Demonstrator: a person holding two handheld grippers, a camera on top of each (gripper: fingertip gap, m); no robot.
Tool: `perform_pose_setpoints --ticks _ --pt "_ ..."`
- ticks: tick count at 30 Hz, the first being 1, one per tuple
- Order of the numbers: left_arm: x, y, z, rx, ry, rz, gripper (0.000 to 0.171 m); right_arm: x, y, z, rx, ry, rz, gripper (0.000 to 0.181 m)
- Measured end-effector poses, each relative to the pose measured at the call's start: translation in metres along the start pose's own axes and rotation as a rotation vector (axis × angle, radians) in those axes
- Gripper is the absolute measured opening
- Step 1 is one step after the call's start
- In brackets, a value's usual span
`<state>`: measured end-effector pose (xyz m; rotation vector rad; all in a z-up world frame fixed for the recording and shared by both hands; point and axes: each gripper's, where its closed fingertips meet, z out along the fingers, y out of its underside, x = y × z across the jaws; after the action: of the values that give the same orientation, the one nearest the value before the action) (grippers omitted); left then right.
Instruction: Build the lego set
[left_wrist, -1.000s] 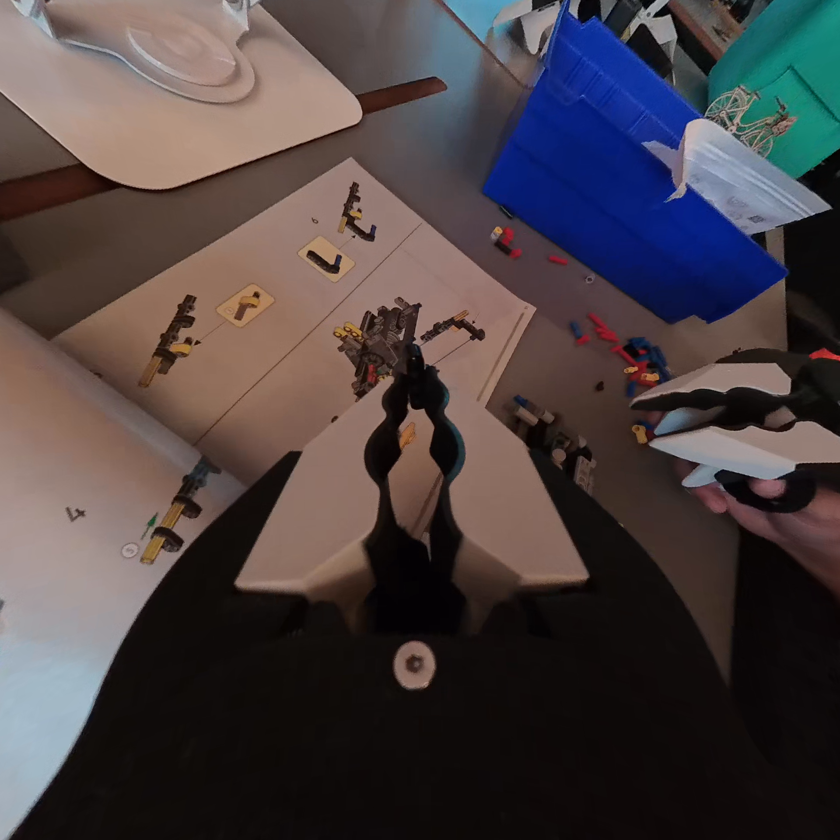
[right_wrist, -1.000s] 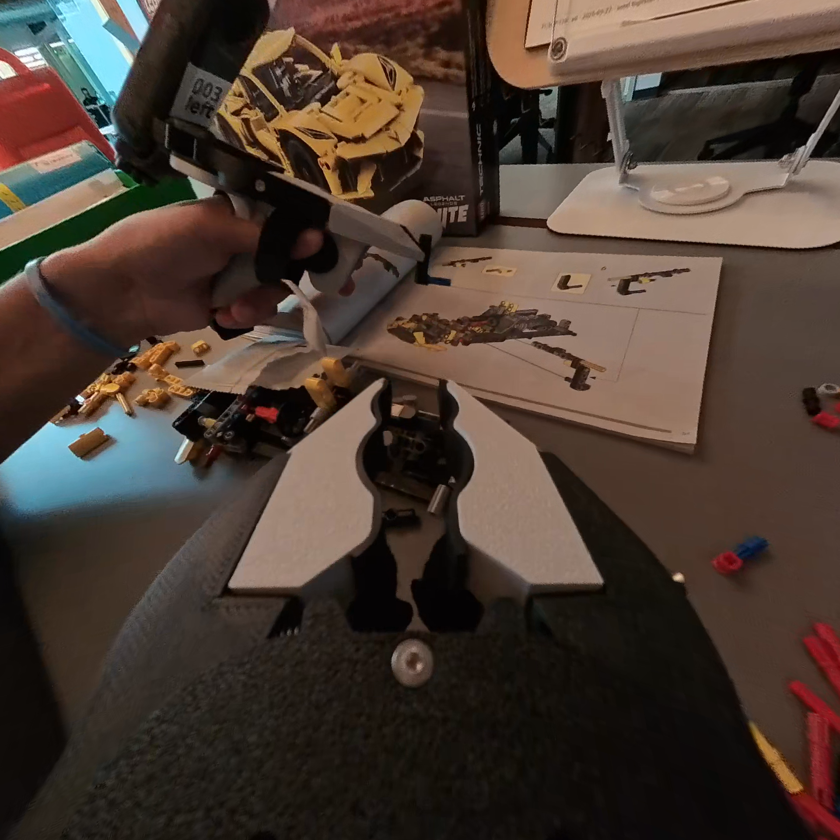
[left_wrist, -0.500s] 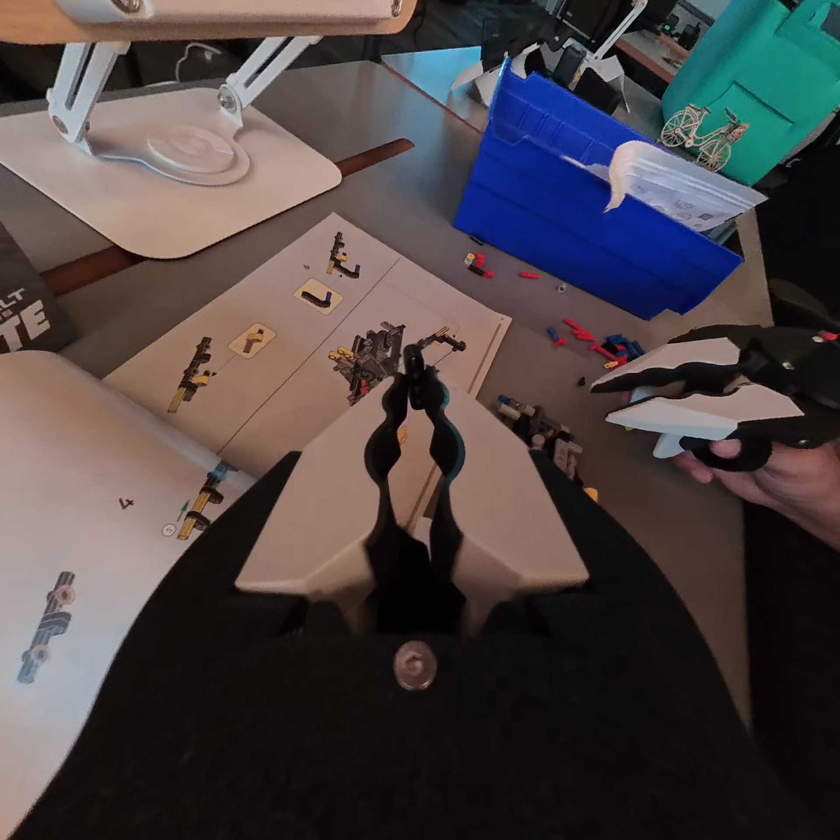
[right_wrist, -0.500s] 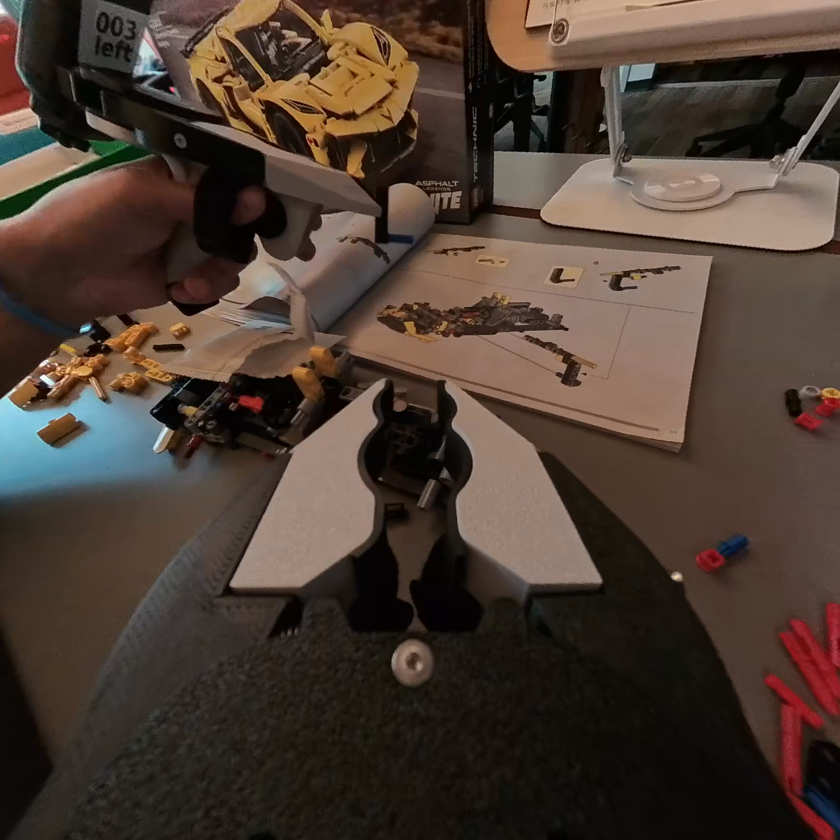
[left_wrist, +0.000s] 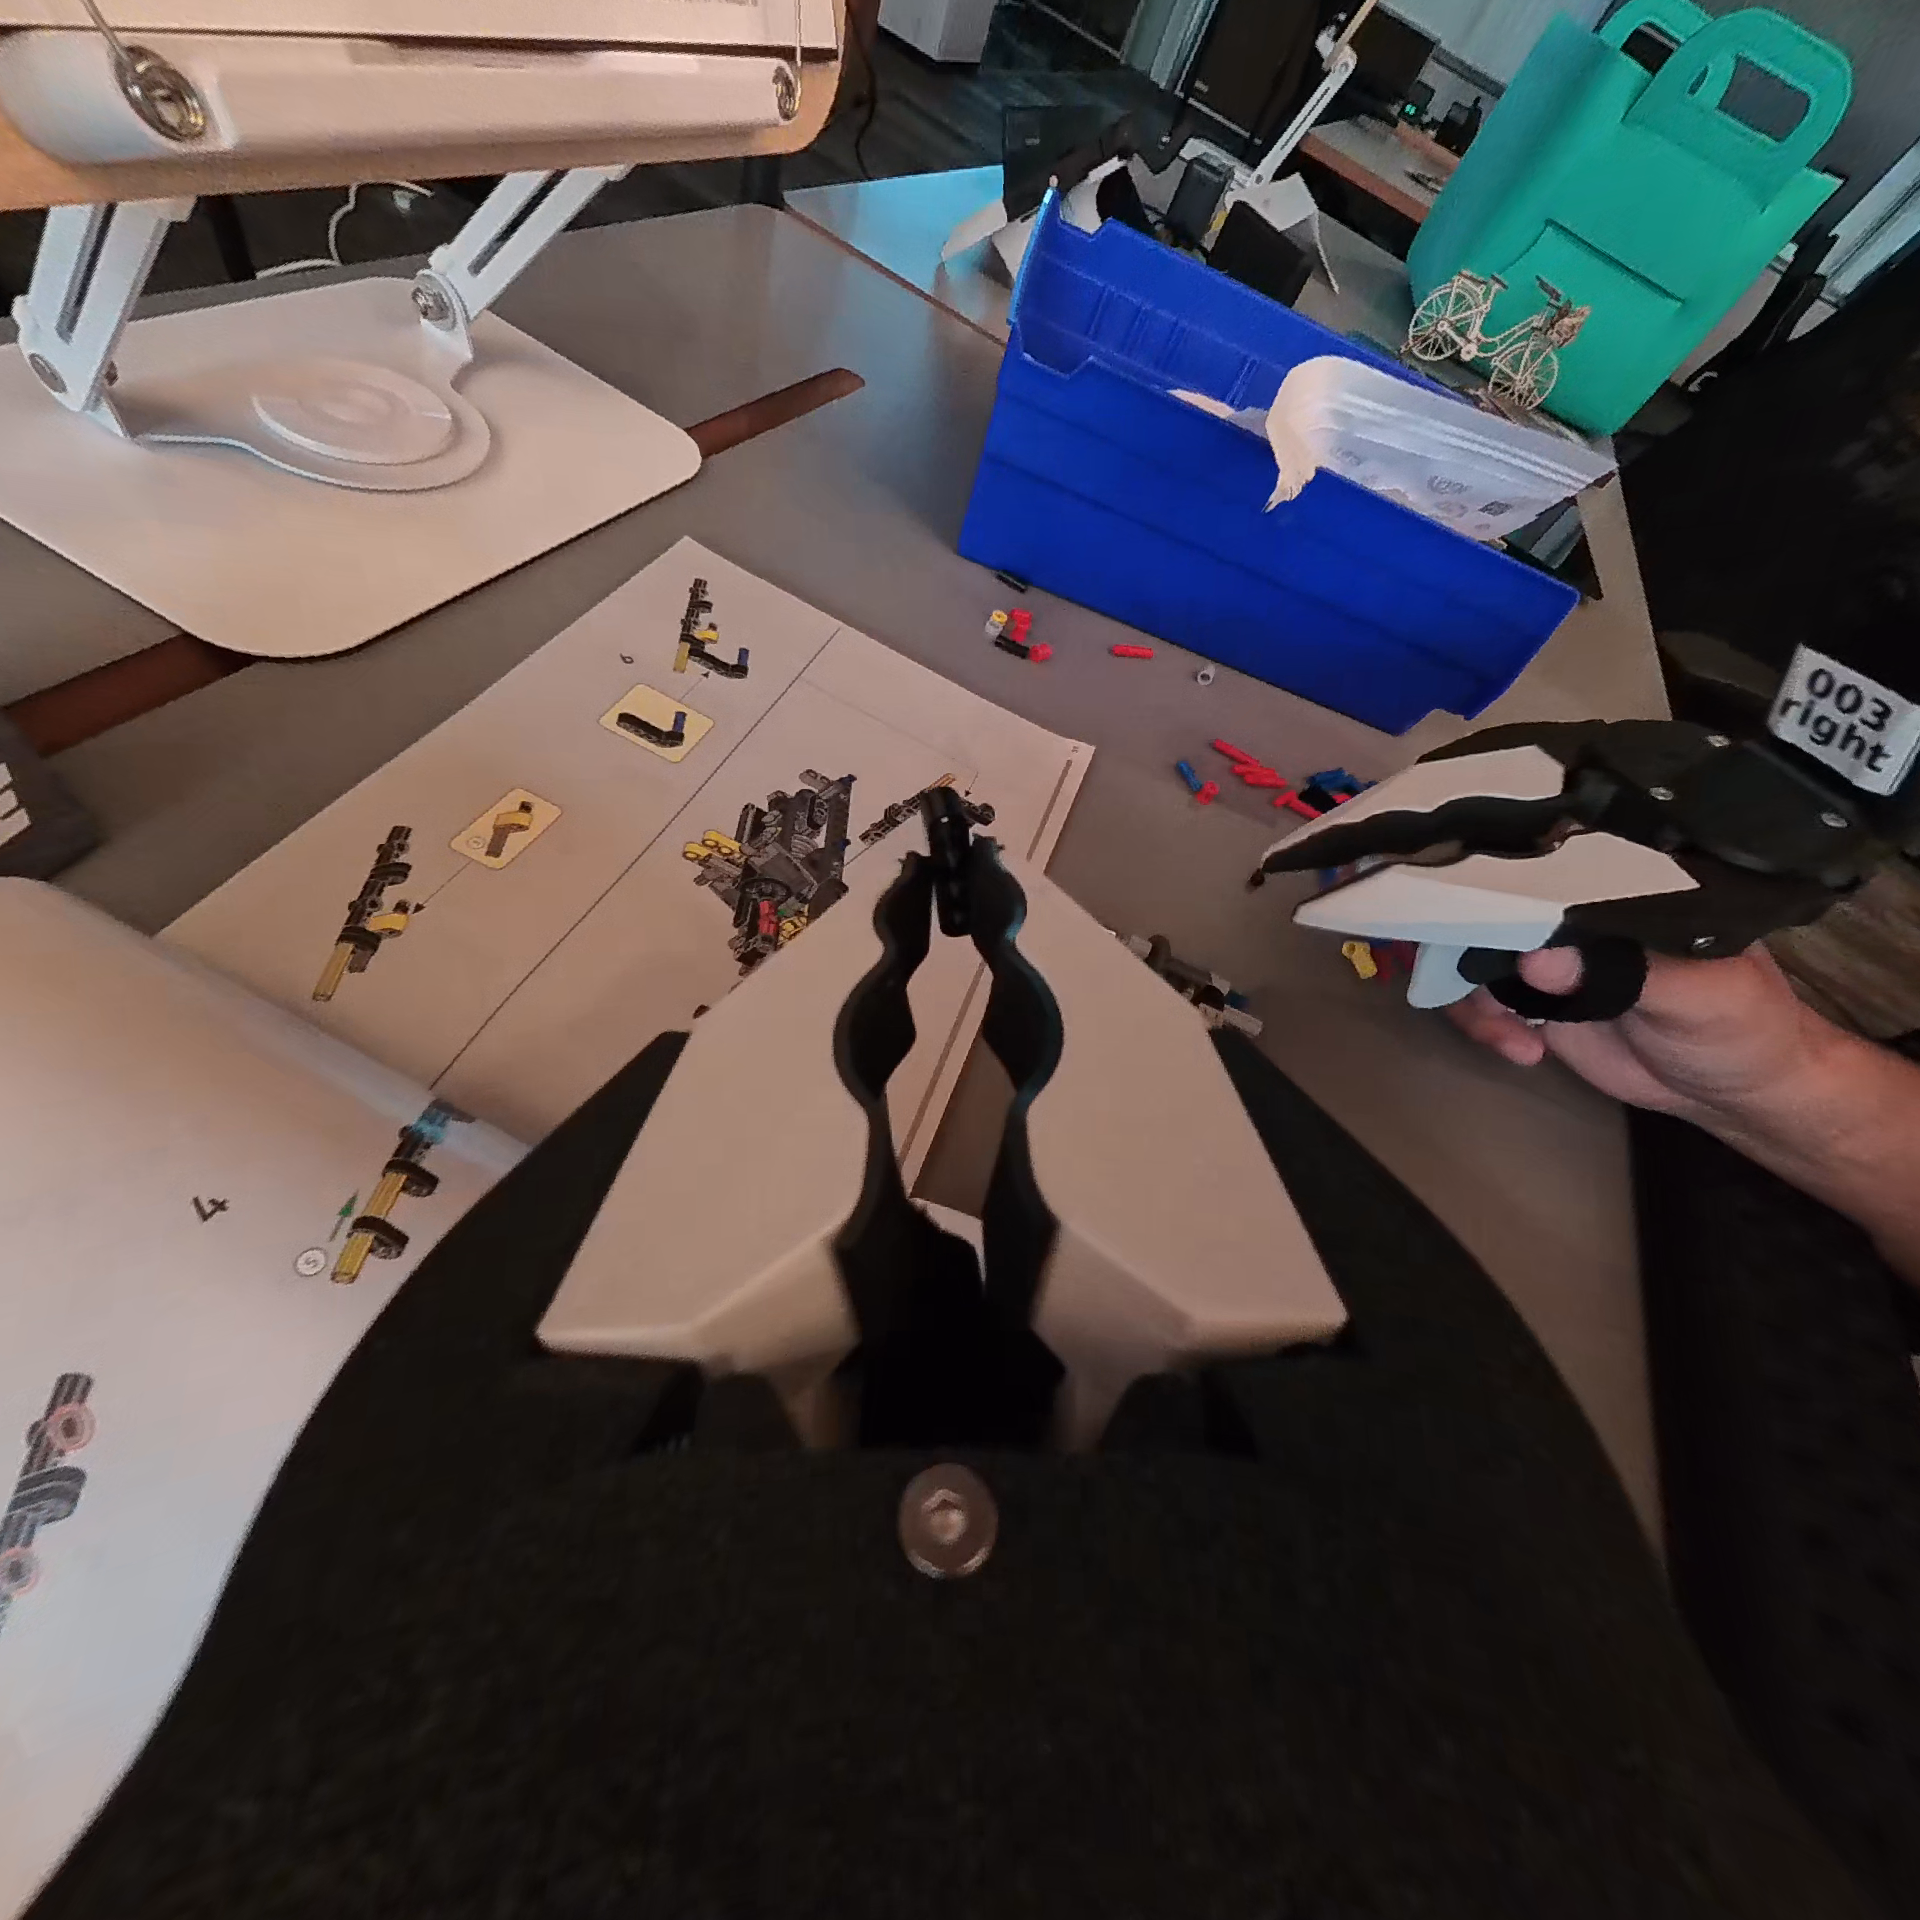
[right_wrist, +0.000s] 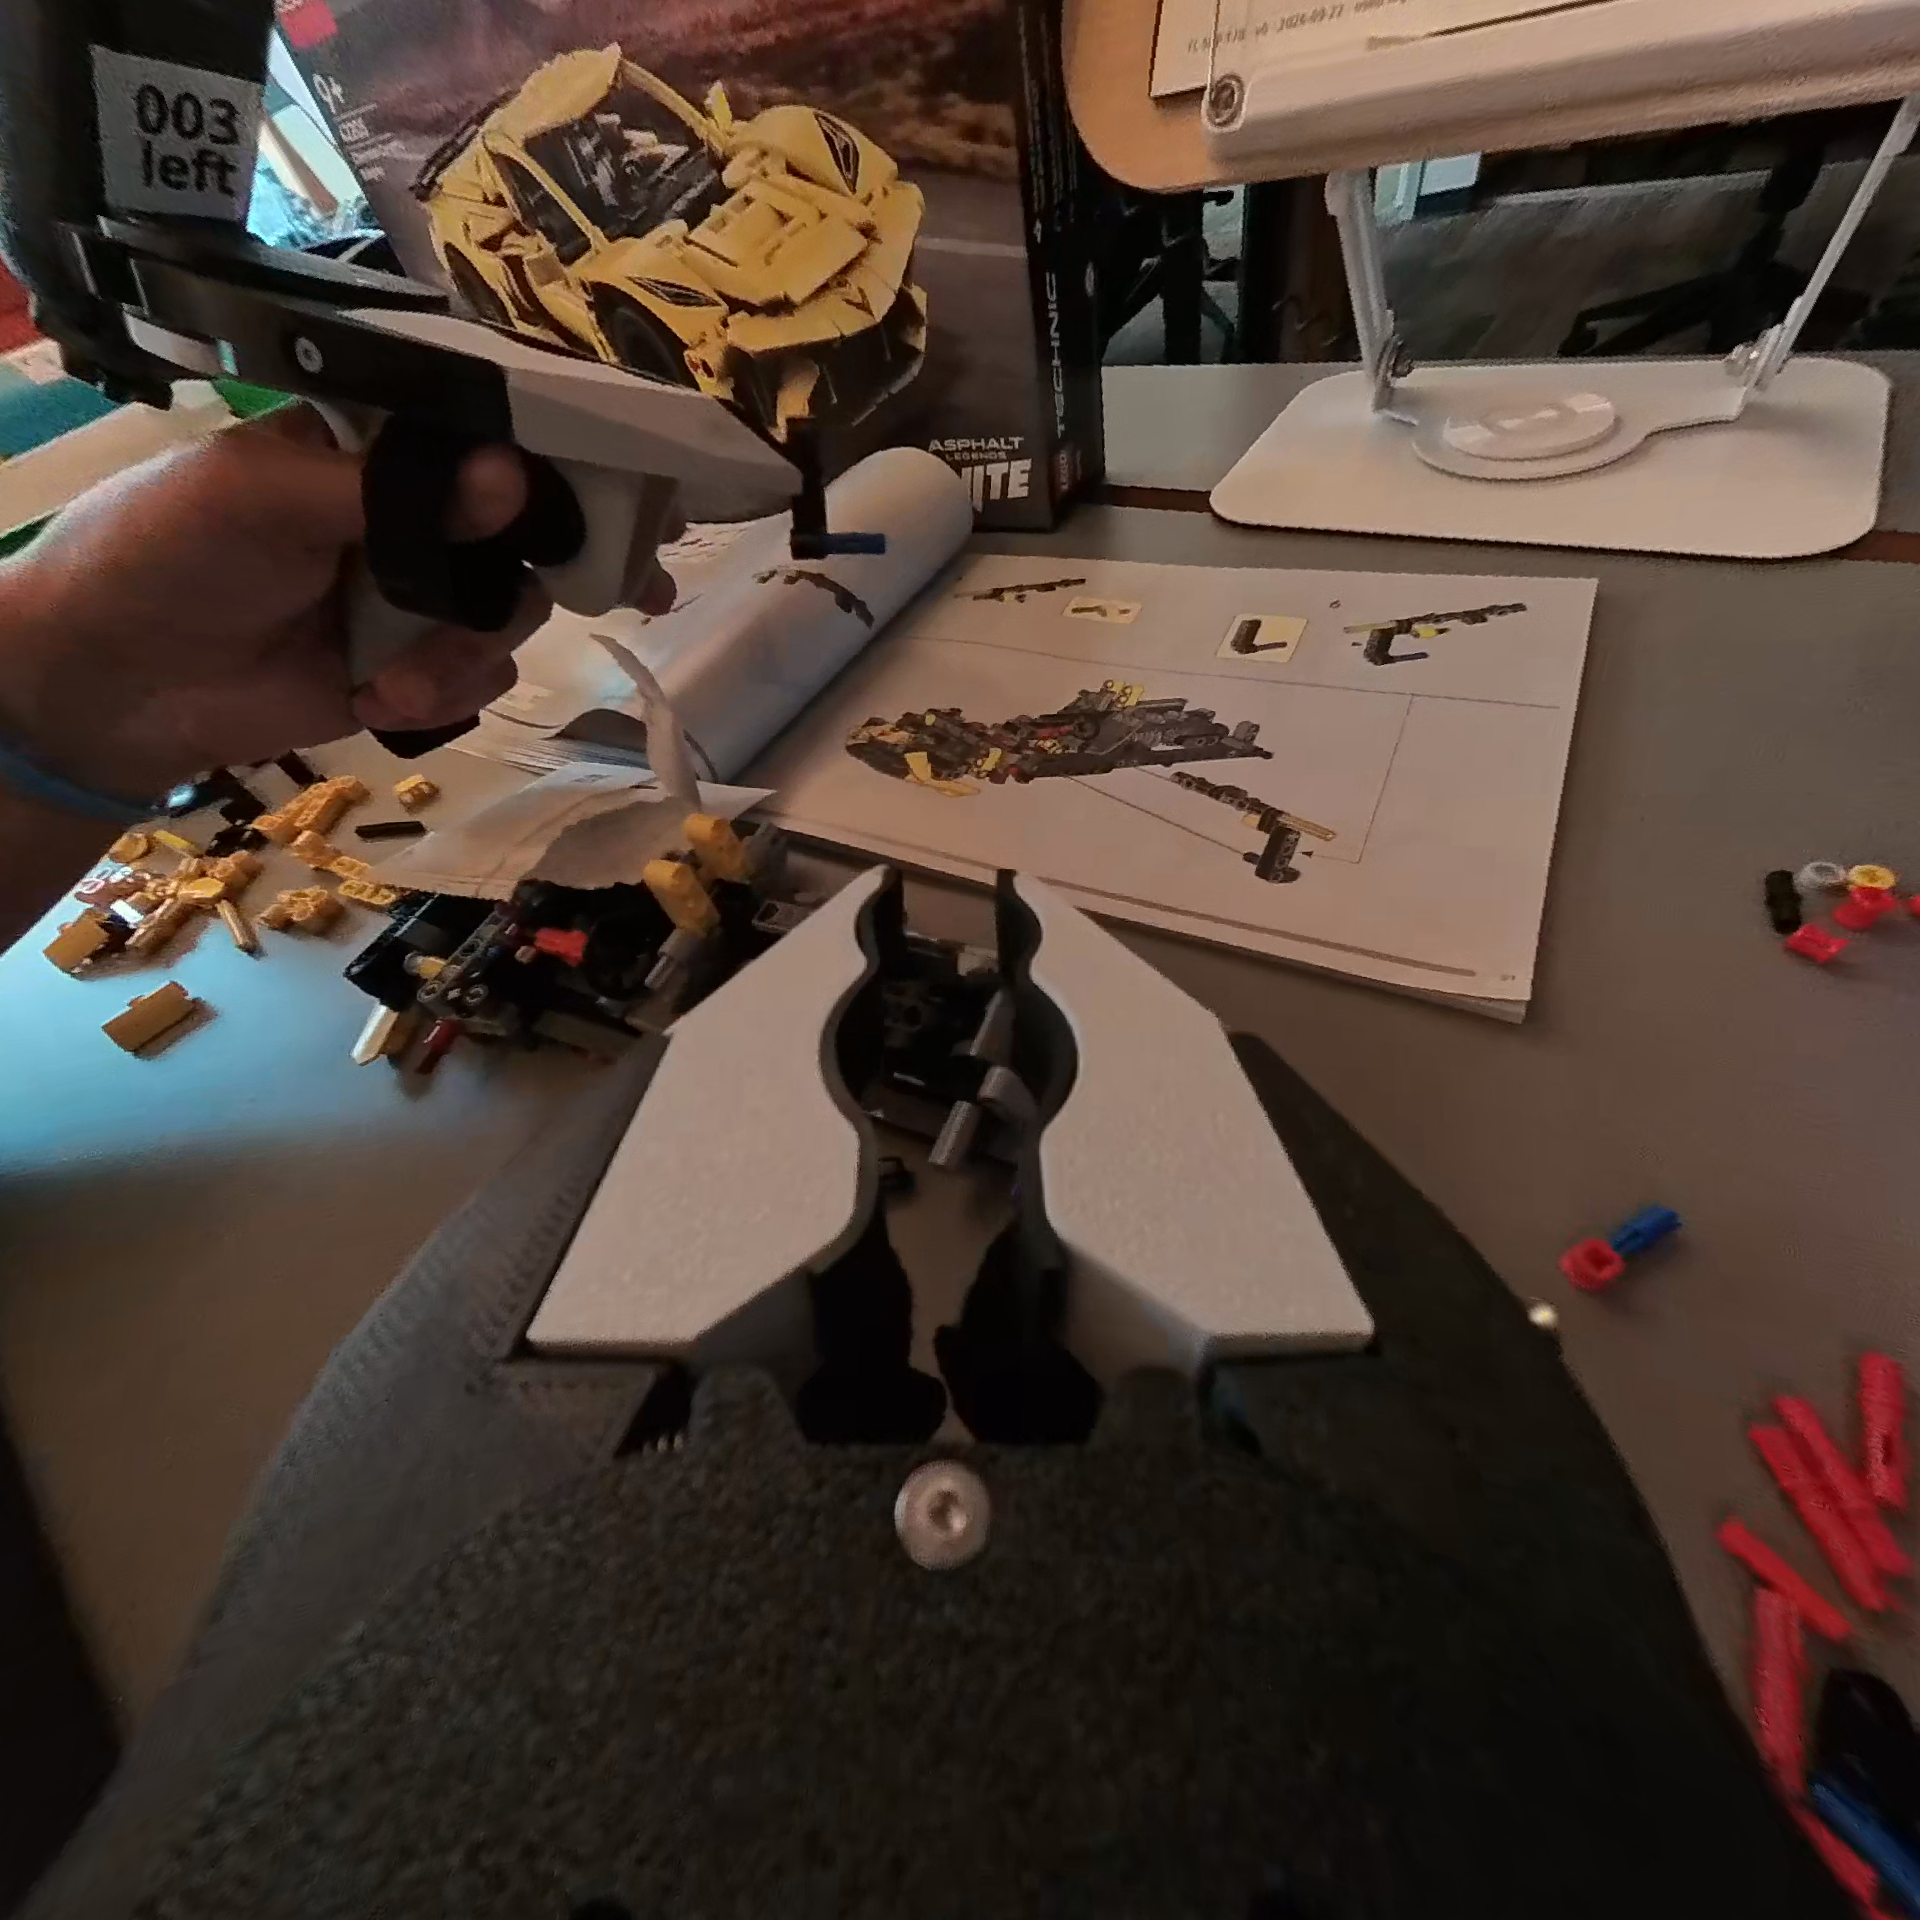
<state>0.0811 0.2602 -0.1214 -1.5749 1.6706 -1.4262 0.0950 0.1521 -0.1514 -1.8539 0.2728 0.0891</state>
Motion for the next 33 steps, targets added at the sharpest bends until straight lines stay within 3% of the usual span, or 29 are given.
perform_pose_setpoints --ticks 11,17,20,26,28,33 --pt "0.010 -0.001 -0.002 -0.019 0.008 0.051 0.004 -0.006 -0.004 -0.003 0.010 -0.030 0.011 0.016" --pt "0.059 -0.010 -0.034 -0.003 0.120 0.107 0.005 -0.053 0.024 -0.006 -0.154 -0.282 -0.005 0.020" --pt "0.093 0.018 -0.056 -0.043 0.147 0.088 0.004 -0.049 0.031 -0.019 -0.184 -0.207 -0.091 0.015" --pt "0.131 0.119 -0.066 -0.194 0.120 -0.092 0.005 -0.059 0.075 -0.021 -0.455 -0.219 -0.079 0.030" --pt "0.132 0.133 -0.066 -0.184 0.100 -0.158 0.004 -0.065 0.079 -0.018 -0.499 -0.218 -0.073 0.030" --pt "0.126 0.133 -0.069 -0.119 0.081 -0.220 0.005 -0.060 0.085 -0.009 -0.553 -0.105 -0.124 0.027"
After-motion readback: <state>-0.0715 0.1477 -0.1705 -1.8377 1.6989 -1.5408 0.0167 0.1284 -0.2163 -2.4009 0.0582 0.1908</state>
